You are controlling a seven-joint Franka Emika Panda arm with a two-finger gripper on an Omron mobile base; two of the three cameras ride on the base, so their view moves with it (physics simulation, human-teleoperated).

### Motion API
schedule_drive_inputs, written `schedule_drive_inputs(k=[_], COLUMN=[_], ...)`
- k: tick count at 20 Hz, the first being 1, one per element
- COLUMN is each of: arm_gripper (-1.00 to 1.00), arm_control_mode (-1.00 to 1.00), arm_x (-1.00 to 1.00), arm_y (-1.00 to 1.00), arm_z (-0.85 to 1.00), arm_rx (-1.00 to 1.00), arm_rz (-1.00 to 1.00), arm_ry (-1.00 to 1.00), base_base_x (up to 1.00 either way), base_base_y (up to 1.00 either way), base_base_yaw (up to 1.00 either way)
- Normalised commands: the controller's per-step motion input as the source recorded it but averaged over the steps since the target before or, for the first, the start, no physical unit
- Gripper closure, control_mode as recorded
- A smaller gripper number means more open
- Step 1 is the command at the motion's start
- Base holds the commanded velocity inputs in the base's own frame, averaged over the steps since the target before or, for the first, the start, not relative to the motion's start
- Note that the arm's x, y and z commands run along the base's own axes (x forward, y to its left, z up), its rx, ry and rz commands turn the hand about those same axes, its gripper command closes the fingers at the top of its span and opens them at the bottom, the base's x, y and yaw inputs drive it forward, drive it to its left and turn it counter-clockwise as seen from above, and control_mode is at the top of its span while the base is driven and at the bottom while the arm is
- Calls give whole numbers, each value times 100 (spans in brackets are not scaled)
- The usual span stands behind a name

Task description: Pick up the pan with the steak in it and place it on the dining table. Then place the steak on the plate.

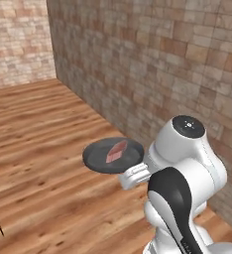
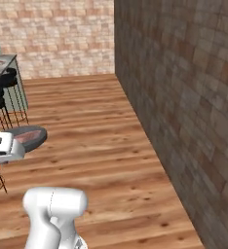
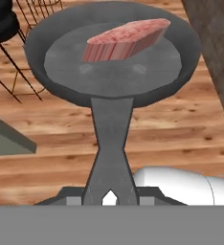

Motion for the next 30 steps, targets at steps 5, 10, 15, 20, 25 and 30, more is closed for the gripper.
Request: schedule_drive_inputs(k=[5, 10, 15, 20, 25, 30], arm_gripper=[100, 100, 100, 100, 100, 100], arm_control_mode=[100, 100, 100, 100, 100, 100], arm_x=[0, 0, 0, 0, 0, 0], arm_y=[0, 0, 0, 0, 0, 0], arm_z=[0, 0, 0, 0, 0, 0], arm_rx=[0, 0, 0, 0, 0, 0], arm_rz=[0, 0, 0, 0, 0, 0], arm_ry=[0, 0, 0, 0, 0, 0], base_base_x=[100, 100, 100, 100, 100, 100], base_base_y=[-14, -5, 0, 0, 0, 0], base_base_yaw=[0, 0, 0, 0, -1, -1])
